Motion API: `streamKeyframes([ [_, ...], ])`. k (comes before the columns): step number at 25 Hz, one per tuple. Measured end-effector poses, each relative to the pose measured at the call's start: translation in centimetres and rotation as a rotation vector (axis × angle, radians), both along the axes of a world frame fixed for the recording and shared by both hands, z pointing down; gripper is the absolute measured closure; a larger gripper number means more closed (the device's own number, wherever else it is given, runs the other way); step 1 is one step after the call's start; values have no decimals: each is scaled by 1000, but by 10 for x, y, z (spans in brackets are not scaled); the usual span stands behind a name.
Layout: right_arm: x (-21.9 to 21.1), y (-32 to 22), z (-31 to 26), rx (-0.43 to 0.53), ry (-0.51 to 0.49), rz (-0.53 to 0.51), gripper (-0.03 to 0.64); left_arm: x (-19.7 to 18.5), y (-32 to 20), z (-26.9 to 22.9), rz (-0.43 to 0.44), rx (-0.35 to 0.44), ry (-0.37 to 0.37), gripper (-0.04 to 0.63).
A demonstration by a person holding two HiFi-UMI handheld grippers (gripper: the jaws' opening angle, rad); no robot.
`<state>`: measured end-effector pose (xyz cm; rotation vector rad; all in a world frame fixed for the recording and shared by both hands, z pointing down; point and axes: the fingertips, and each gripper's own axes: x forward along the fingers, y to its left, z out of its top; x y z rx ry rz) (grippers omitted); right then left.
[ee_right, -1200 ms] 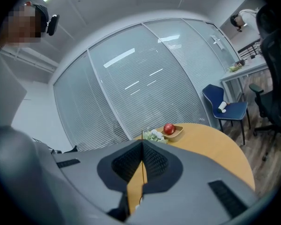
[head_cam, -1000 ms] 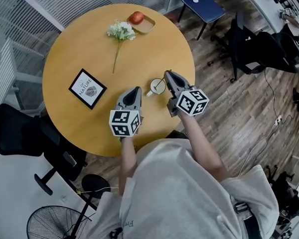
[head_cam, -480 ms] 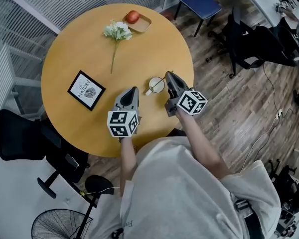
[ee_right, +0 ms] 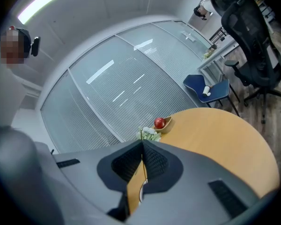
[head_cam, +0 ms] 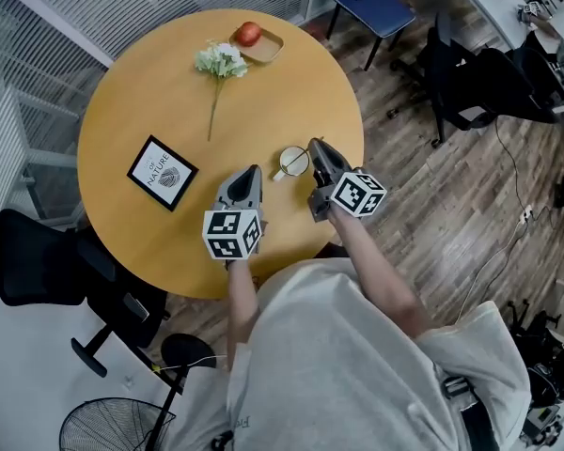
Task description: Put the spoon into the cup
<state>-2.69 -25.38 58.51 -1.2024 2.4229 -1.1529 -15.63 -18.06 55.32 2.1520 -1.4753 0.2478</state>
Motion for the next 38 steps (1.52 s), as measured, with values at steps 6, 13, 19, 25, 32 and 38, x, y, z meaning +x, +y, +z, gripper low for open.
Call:
streamKeyframes([
  [6, -4, 3, 10, -5, 39, -28, 617, -3, 1, 1, -6, -3, 0, 588],
  [13, -16, 5, 19, 3, 113, -85, 615, -6, -1, 3, -11, -8, 3, 588],
  [19, -25, 10, 28, 19, 196, -155, 614, -8, -1, 5, -17, -15, 2, 588],
  [25, -18, 2, 34, 6, 191, -144, 615, -8, -4, 8, -18, -21, 6, 588],
  [32, -15, -8, 38, 5, 205, -157, 617, -7, -5, 11, -13, -31, 3, 588],
  [38, -13, -14, 42, 0, 217, -166, 617, -8, -4, 13, -13, -39, 1, 588],
])
